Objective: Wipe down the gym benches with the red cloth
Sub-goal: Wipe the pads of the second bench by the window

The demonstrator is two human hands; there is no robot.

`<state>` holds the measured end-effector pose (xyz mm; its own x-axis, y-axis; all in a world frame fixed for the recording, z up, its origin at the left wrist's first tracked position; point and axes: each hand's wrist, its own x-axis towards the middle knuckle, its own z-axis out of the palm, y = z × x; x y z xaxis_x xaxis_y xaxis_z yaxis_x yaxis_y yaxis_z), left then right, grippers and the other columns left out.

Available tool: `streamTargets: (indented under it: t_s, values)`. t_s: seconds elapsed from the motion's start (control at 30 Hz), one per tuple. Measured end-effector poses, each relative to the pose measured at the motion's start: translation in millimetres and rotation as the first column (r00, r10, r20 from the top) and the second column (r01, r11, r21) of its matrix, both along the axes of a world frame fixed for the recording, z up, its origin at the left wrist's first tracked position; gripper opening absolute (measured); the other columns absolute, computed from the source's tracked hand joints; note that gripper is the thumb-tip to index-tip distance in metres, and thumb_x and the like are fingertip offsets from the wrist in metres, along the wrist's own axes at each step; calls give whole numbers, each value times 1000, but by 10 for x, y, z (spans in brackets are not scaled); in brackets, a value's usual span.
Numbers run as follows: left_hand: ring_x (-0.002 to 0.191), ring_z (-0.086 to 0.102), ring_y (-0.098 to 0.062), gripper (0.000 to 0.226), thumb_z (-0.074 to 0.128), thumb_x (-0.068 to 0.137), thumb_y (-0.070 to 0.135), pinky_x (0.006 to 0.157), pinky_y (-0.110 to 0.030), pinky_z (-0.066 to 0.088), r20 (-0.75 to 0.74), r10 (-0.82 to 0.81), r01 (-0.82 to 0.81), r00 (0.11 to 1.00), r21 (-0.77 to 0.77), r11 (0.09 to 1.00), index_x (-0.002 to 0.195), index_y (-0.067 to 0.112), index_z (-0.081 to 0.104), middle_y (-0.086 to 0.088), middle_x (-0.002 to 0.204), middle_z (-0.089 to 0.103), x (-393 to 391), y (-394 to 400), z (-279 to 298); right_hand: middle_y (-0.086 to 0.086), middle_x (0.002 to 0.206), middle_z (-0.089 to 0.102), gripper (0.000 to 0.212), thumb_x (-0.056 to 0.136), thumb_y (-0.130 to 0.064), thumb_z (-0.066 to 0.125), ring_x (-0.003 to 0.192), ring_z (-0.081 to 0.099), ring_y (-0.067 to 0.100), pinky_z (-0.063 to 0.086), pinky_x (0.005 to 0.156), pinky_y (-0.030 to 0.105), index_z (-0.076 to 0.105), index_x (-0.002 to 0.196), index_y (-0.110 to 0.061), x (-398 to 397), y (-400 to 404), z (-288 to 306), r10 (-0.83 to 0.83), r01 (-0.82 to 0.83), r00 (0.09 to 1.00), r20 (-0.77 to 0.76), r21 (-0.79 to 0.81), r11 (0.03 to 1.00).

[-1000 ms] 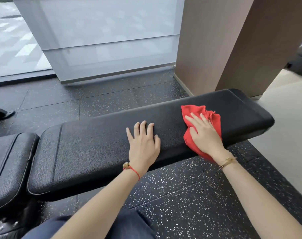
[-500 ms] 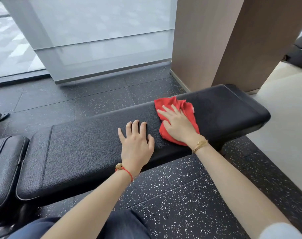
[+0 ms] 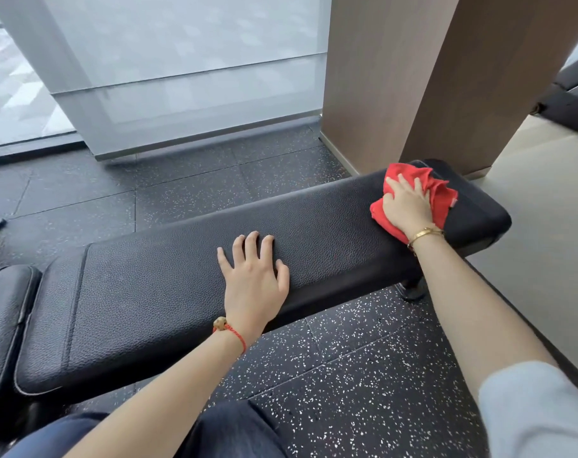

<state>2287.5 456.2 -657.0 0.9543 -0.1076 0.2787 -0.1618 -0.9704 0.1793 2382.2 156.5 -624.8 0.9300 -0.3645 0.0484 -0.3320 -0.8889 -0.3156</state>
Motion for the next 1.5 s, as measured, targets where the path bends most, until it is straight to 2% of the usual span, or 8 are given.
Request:
streamTargets:
  t_s: [0.17,0.37,0.53,0.77,0.9,1.13,1.27,1.5]
  values:
    - [134,36,-30,50,36,89,40,113,-62,22,-1,4,-4,1000,-6,1000,134,20,49,-5,141,46,1,6,1,-1,160,22,50,98,-25,35,148,11,29,6,121,47,35,148,-28,103,547,32,239,-239,971,-16,2,971]
    - [134,38,-30,48,39,89,39,113,-60,22,11,8,-8,1000,-26,1000,132,21,52,-5,140,49,-1,2,15,-6,156,31,49,95,-21,43,148,18,22,10,122,40,43,143,-30,-625,942,-119,500,-505,860,106,24,863]
    - [133,39,-30,48,40,89,39,113,-61,23,17,4,-3,1000,-43,999,131,20,53,-6,139,50,-10,11,12,-5,155,33,46,96,-18,43,147,20,23,12,121,42,46,141,-28,-801,478,-146,354,-361,927,127,35,932]
    - [132,40,-31,48,41,89,38,113,-62,24,15,9,-8,1000,-40,999,131,19,54,-6,138,51,-1,4,6,1,159,26,48,97,-23,38,147,15,32,8,120,48,40,145,-24,-198,356,-21,103,-103,993,51,-1,995]
    - [134,38,-30,47,41,89,38,114,-62,22,-9,-2,2,1000,-51,999,132,20,52,-5,141,49,-7,5,12,-2,160,23,49,97,-23,36,148,12,29,5,121,46,38,146,-27,-200,830,-14,266,-266,964,23,10,964]
    - [145,24,-24,47,42,97,34,120,-52,9,-107,-99,85,989,-125,989,143,25,42,0,155,35,25,166,52,-7,157,29,50,96,-20,42,149,14,21,7,122,38,41,145,-31,-759,1258,-106,567,-574,817,105,47,817]
    - [142,28,-23,46,46,95,31,118,-51,19,-72,-157,150,985,-98,984,140,21,45,1,148,41,13,466,168,-6,155,33,47,97,-18,42,148,19,21,10,122,40,44,142,-30,-658,1095,-101,535,-545,837,116,73,835]
    - [139,33,-22,43,46,97,27,119,-48,20,-56,-140,143,989,51,988,139,19,46,1,145,44,-3,1419,404,-3,159,26,49,97,-24,36,148,13,29,7,121,47,39,146,-26,-106,1434,-54,343,-344,938,53,20,939]
